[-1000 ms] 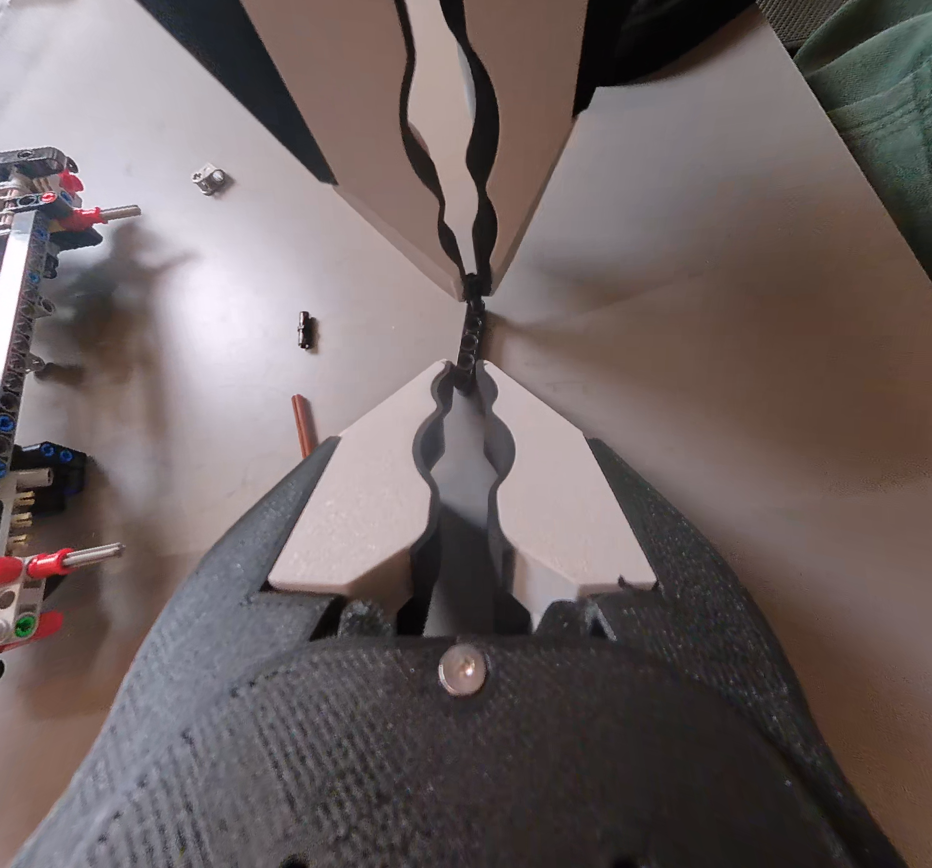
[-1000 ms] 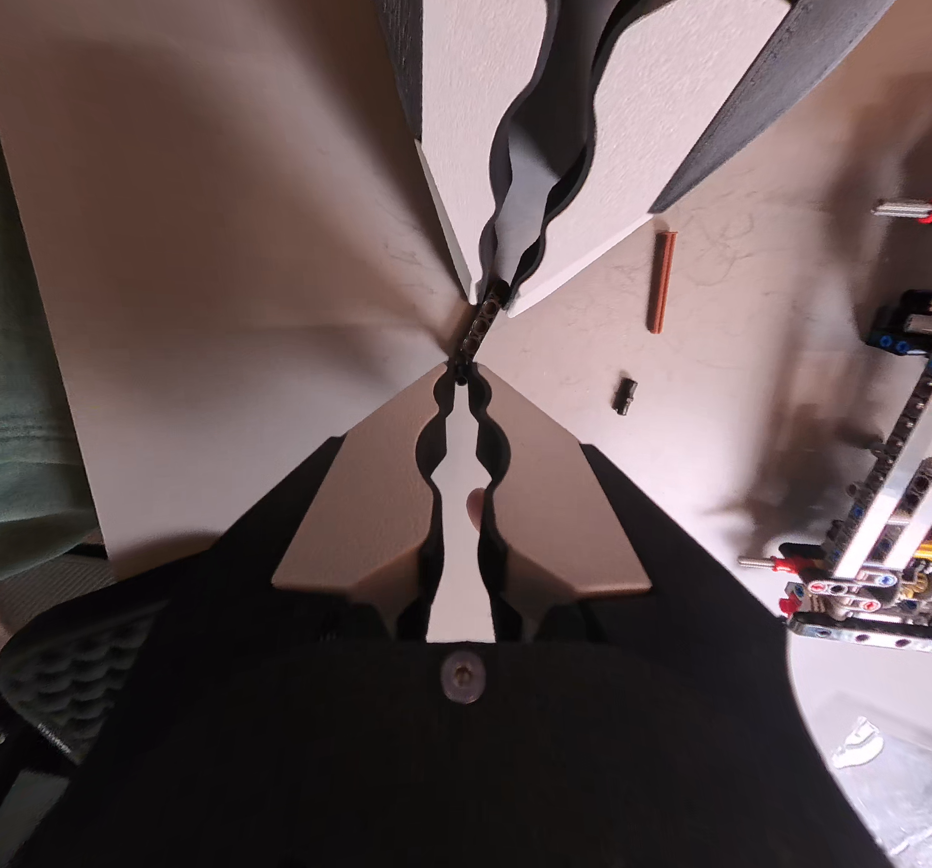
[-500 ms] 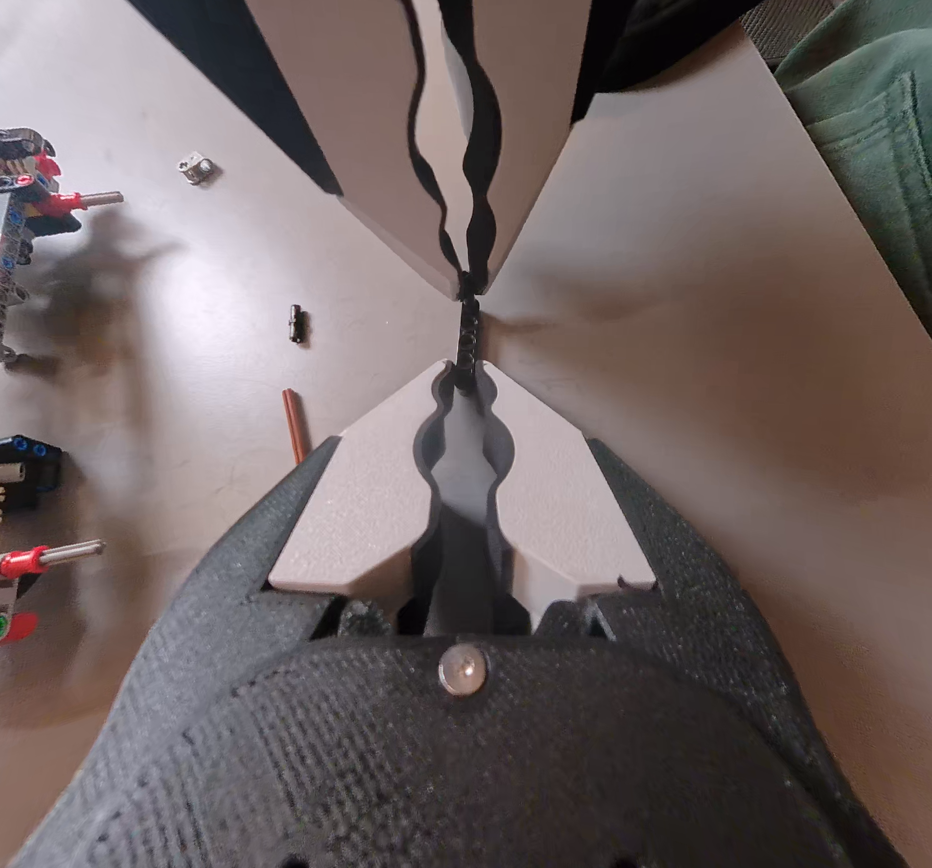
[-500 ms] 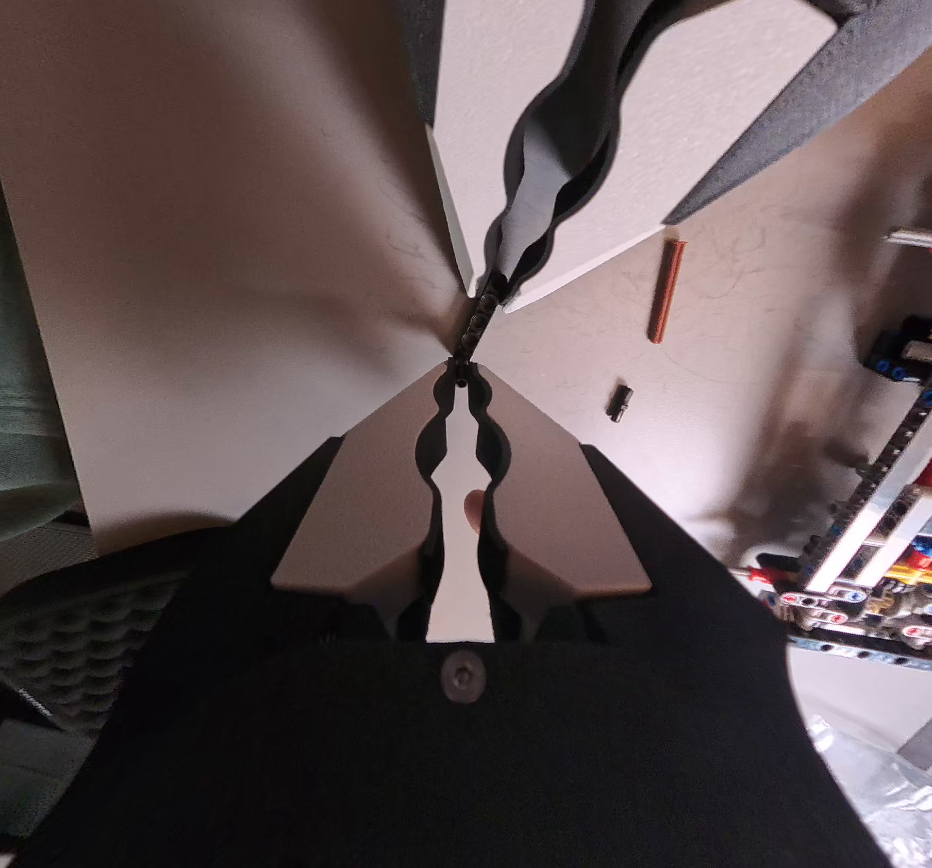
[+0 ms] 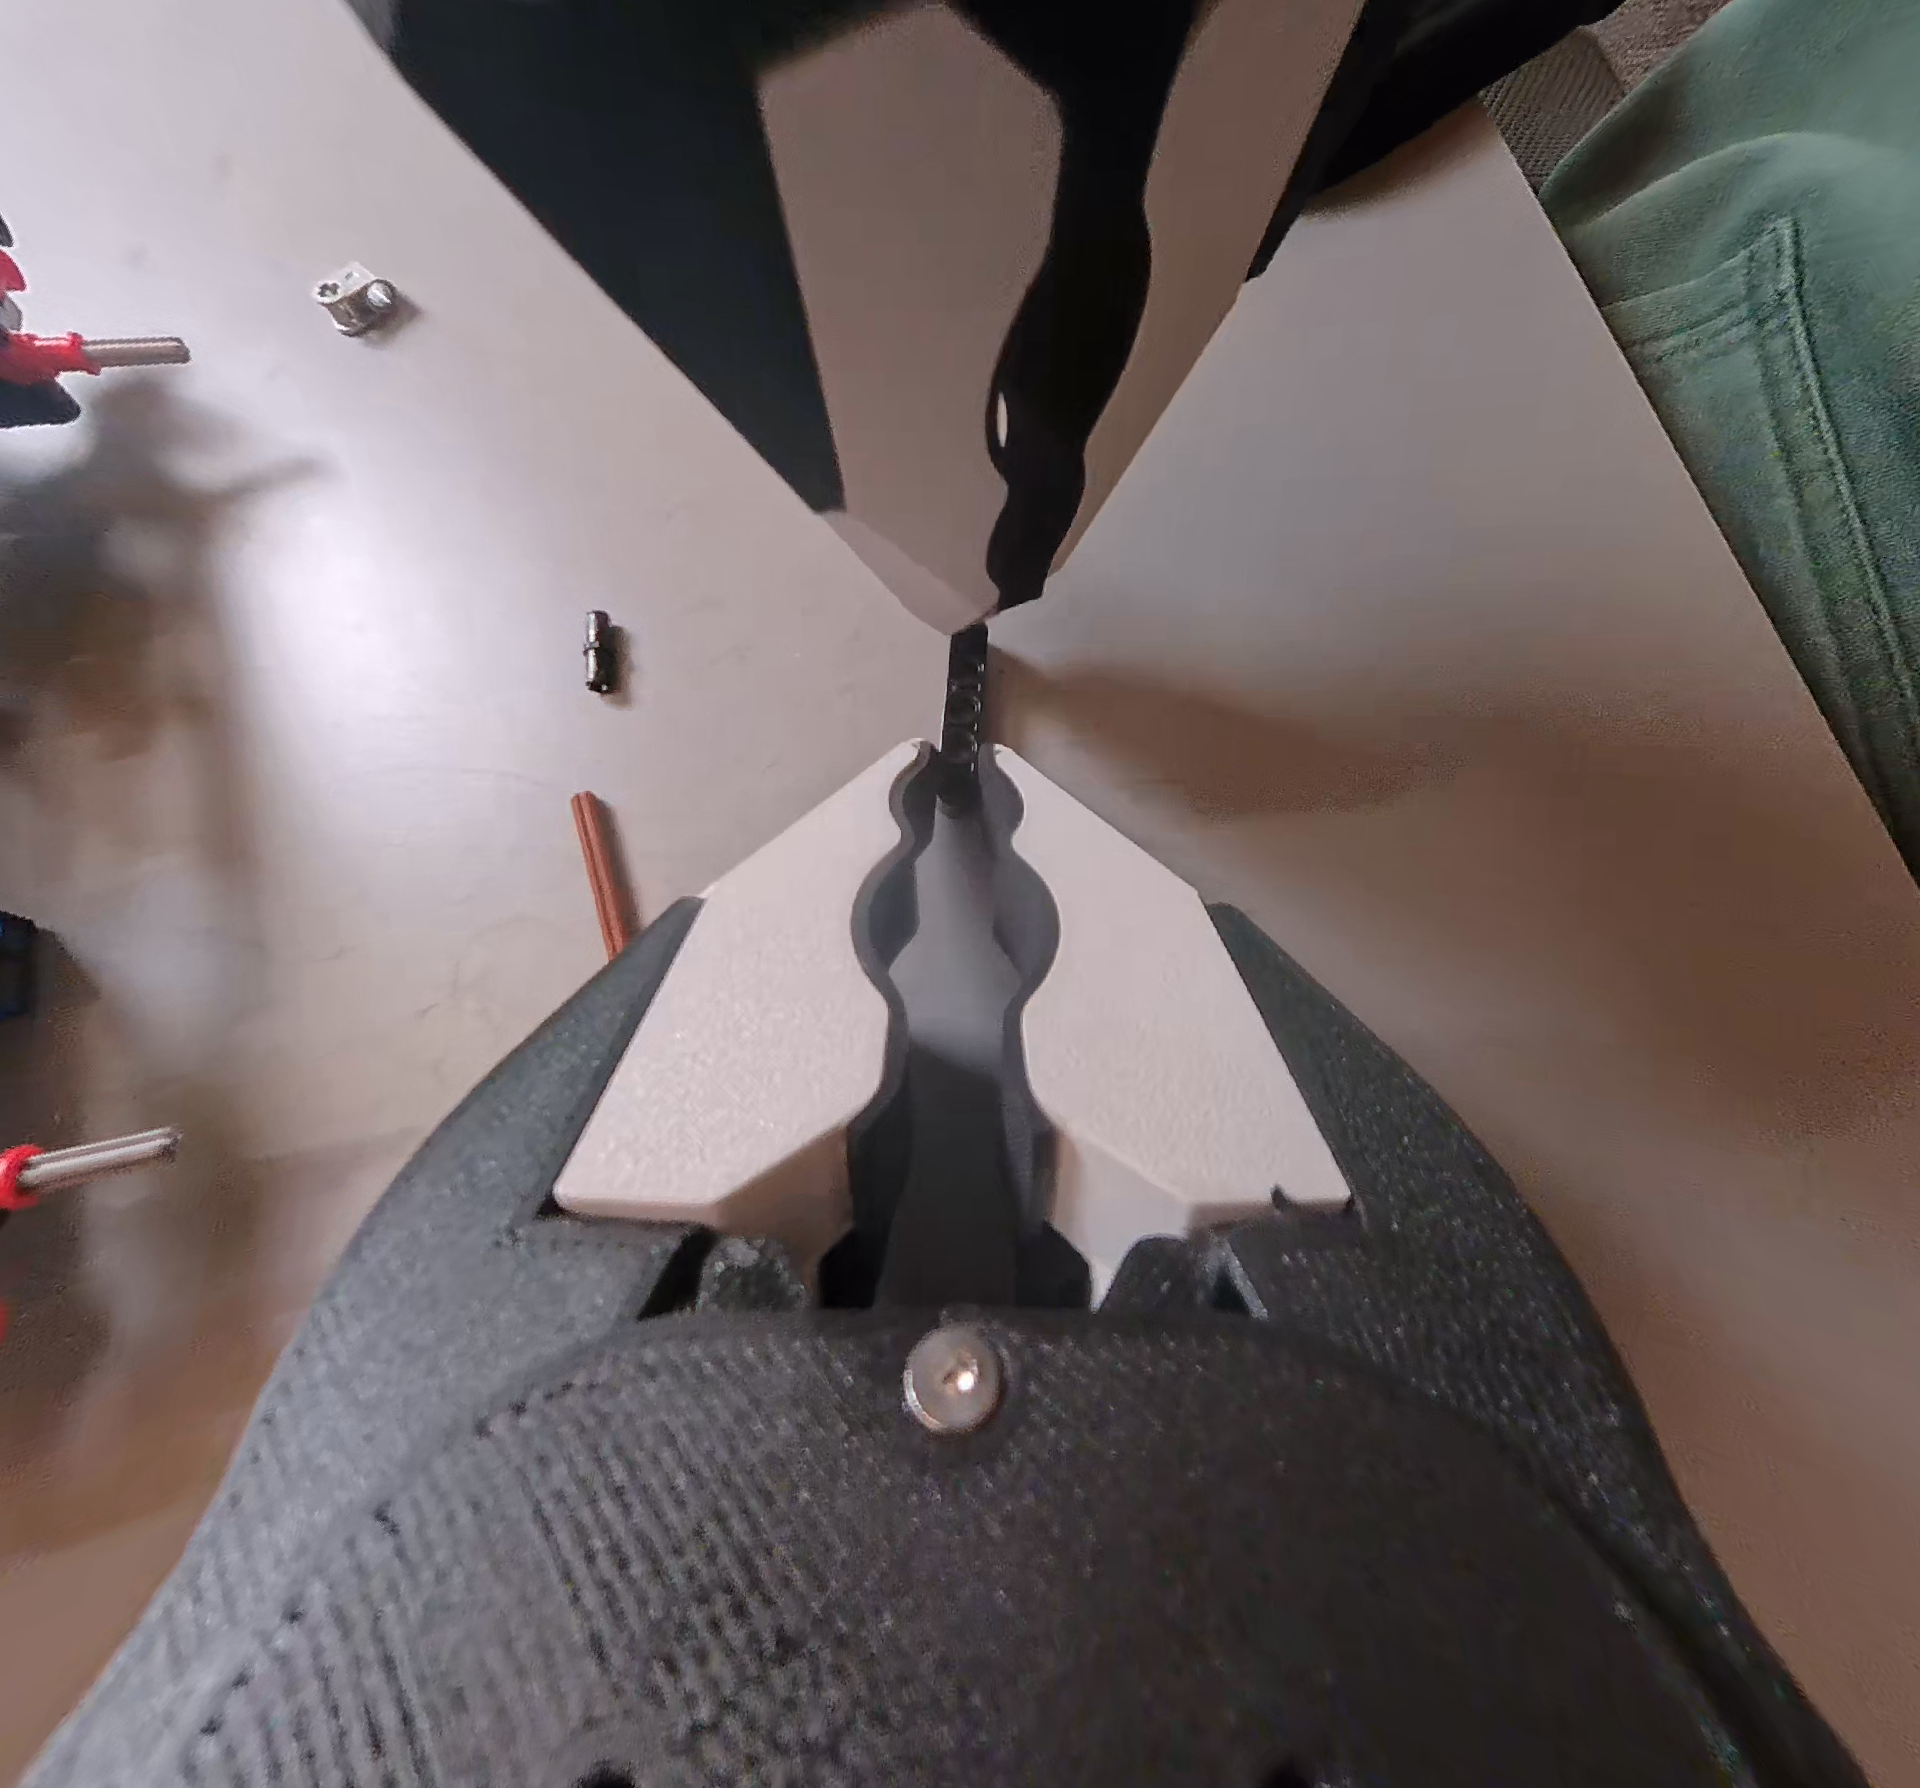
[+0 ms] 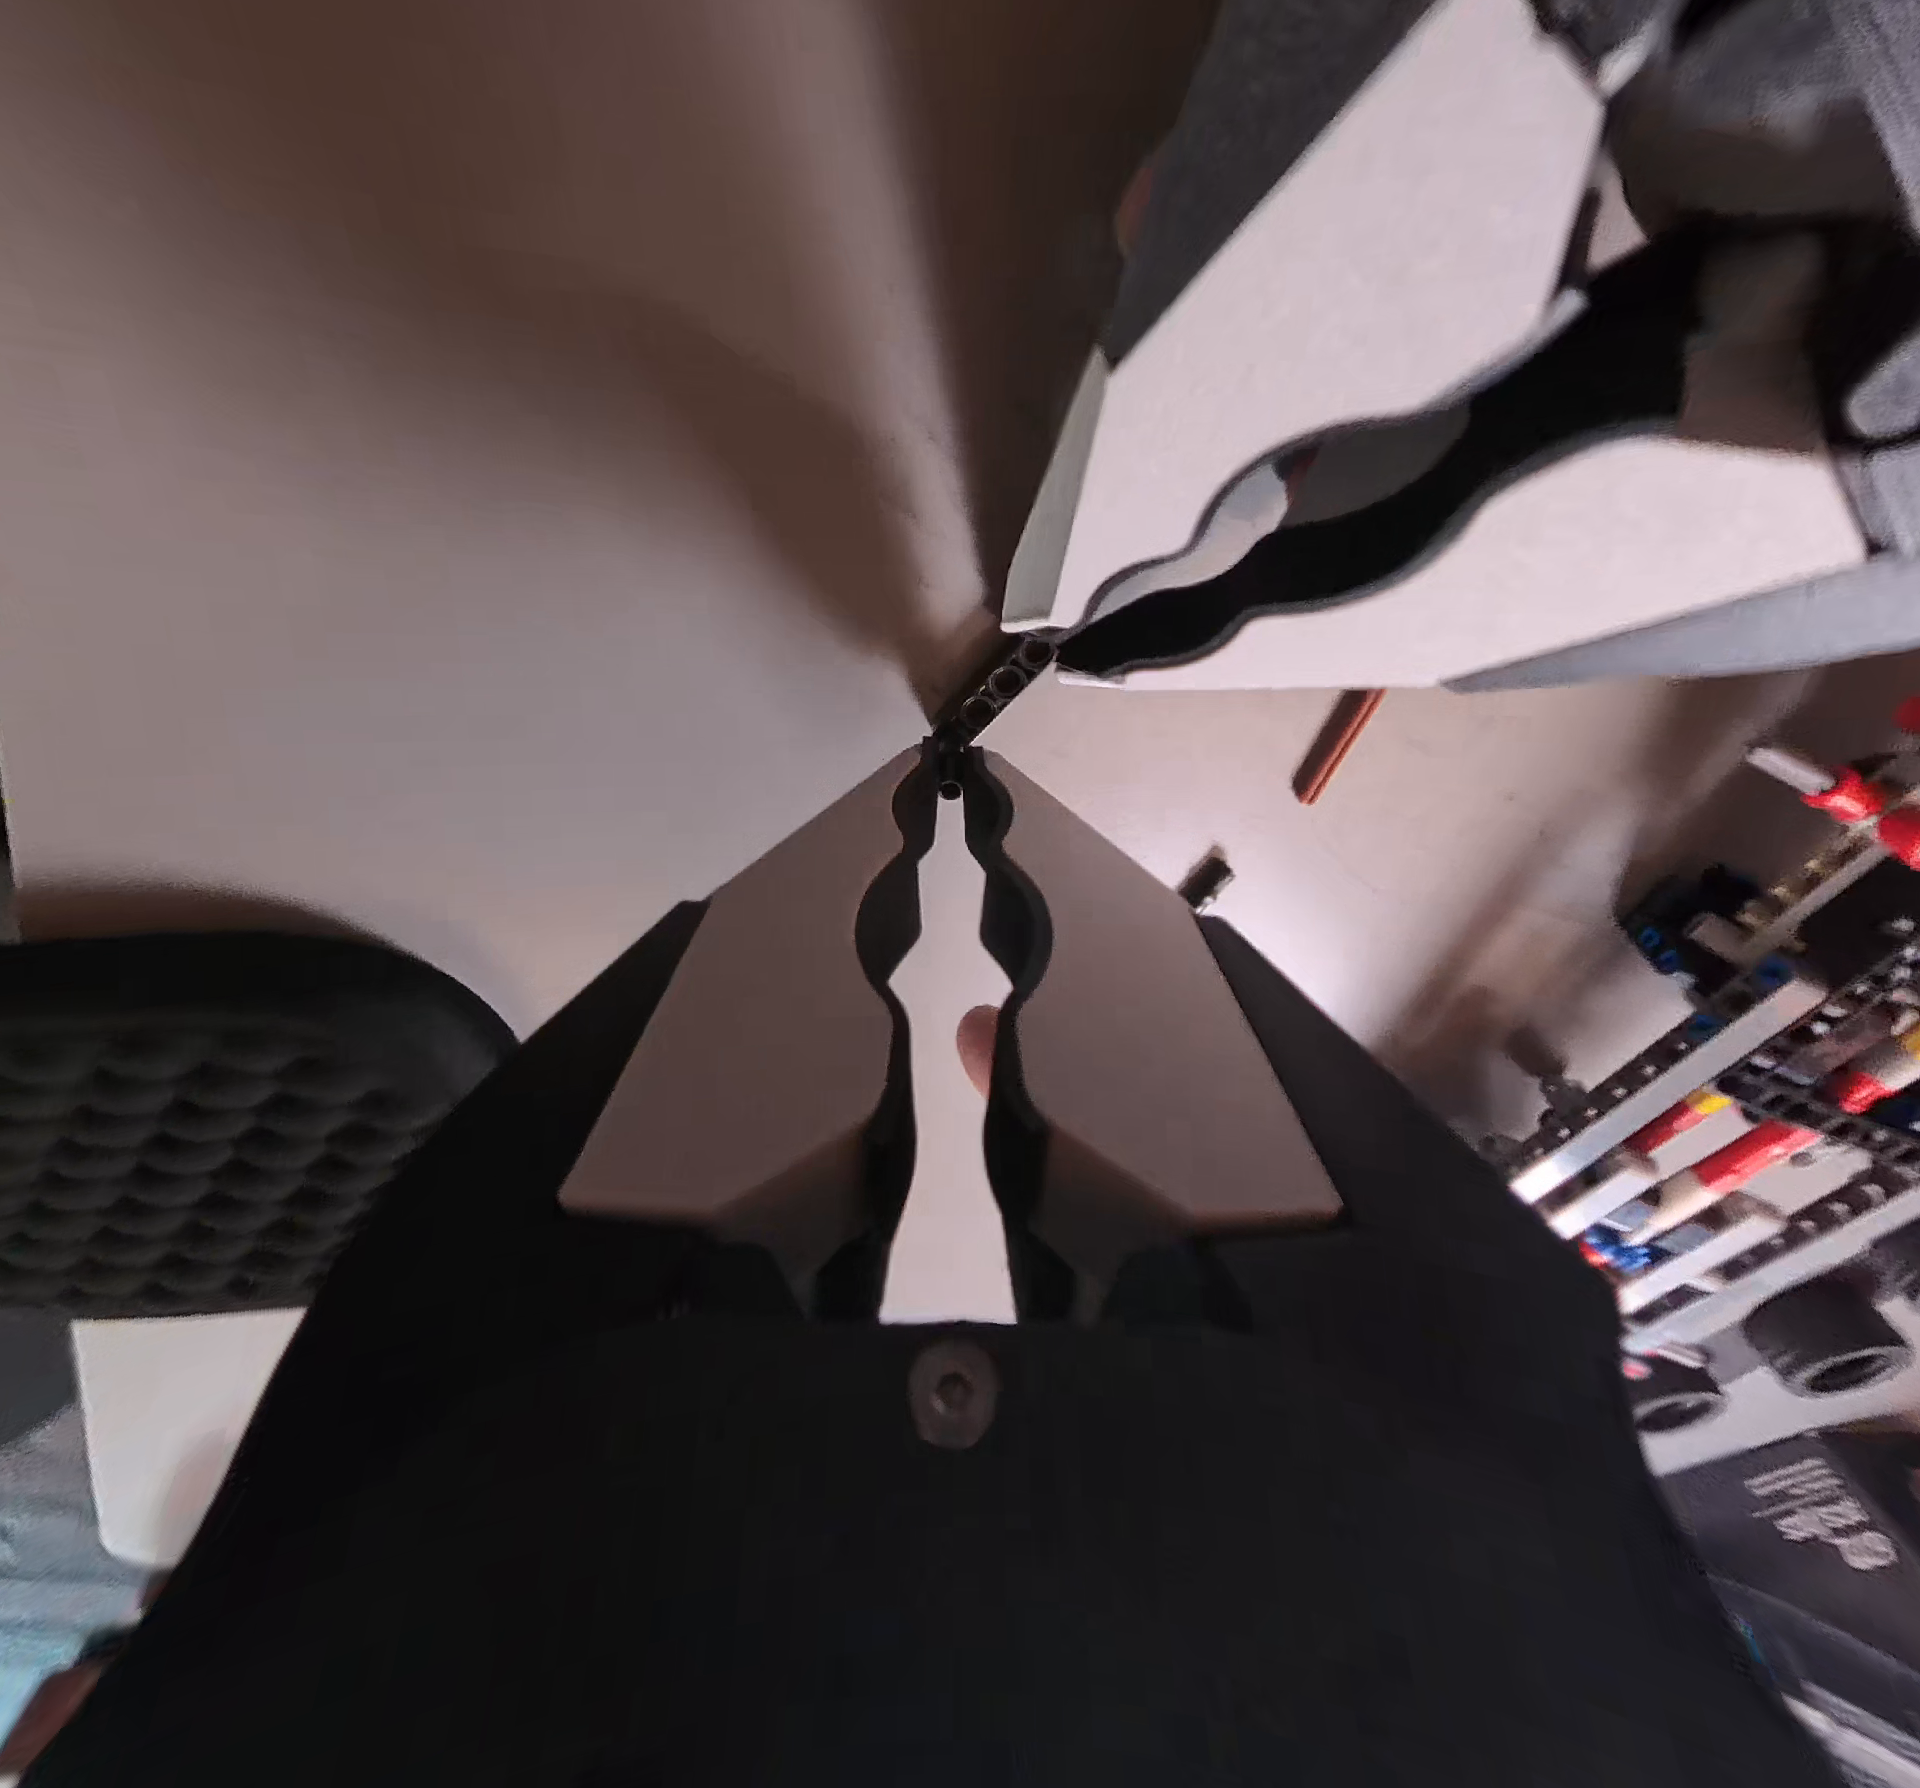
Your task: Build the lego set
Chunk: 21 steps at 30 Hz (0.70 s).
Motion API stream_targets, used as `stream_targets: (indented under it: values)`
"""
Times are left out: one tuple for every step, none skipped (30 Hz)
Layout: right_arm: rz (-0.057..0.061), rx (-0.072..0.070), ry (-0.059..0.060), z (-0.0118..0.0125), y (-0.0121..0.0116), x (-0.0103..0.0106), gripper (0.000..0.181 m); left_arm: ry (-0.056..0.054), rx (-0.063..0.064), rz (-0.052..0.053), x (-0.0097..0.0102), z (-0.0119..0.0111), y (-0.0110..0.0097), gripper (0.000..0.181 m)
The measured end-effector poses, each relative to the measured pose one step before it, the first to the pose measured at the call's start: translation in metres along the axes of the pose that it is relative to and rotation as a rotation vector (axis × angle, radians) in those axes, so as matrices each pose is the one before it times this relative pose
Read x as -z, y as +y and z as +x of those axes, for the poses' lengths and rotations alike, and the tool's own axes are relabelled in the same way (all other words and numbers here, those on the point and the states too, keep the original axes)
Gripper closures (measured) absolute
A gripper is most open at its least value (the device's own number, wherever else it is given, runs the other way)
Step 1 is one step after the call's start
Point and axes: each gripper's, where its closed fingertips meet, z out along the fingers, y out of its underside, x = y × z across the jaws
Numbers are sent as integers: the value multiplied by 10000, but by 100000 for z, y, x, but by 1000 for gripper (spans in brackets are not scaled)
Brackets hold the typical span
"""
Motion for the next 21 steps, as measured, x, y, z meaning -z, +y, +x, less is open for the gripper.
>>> stream_targets:
  values:
    - [-184, 260, -81, -1, -7, -10, 181, 33, 5, -2, -13, -28, -11, 175]
    - [-149, 157, -71, 24, 45, -14, 181, 21, 11, -1, -2, -24, -2, 175]
    - [-61, 137, -50, 2, 1, -15, 181, 4, 0, -1, -8, -4, 7, 175]
    - [-2, 84, -25, 6, -22, -18, 181, -16, -20, -1, -2, -6, 0, 175]
    - [58, 35, 19, 45, -107, -180, 181, -35, -29, -1, -15, -24, -11, 175]
    - [-67, 126, -1, -32, 14, -359, 181, -18, -30, -7, -27, -6, -17, 175]
    - [-47, 75, -139, -61, -48, 25, 181, 13, -11, 0, -15, 16, -12, 175]
    - [-91, 36, -76, -9, 18, -2, 181, 3, -6, 2, 0, 9, -1, 175]
    - [-54, 75, -23, -1, 4, -9, 181, -19, -24, -1, 2, 7, 4, 175]
    - [-25, 9, -14, -4, -7, -1, 181, -21, -26, -1, -7, -4, -5, 175]
    - [9, 6, 18, 12, -2, -7, 181, -4, -5, 0, 1, 1, 1, 175]
    - [47, -42, 47, 2, -6, -5, 181, 14, 16, 1, -6, 2, -6, 175]
    - [98, -120, 59, 1, -5, -4, 181, 15, 18, 1, 1, 2, 0, 175]
    - [190, -202, 62, 8, -13, 0, 181, 0, 0, 1, 6, 1, -9, 175]
    - [280, -263, 88, 10, -21, 3, 180, -19, -22, 1, -1, 0, -2, 175]
    - [307, -269, 139, 20, -28, -3, 180, -28, -39, 0, 7, 13, 6, 175]
    - [299, -216, 217, 16, -35, 12, 180, -26, -44, -2, 1, 14, 3, 175]
    - [294, -199, 294, 28, -46, -2, 180, -17, -26, -1, 10, 7, 8, 175]
    - [275, -235, 294, 16, -19, 8, 179, -7, -1, -1, 9, -1, -5, 175]
    - [272, -296, 280, 61, -43, 11, 178, -23, 11, -1, -15, -31, 2, 175]
    - [213, -301, -26, -265, 40, 70, 169, -50, 26, -1, -17, -66, -13, 175]
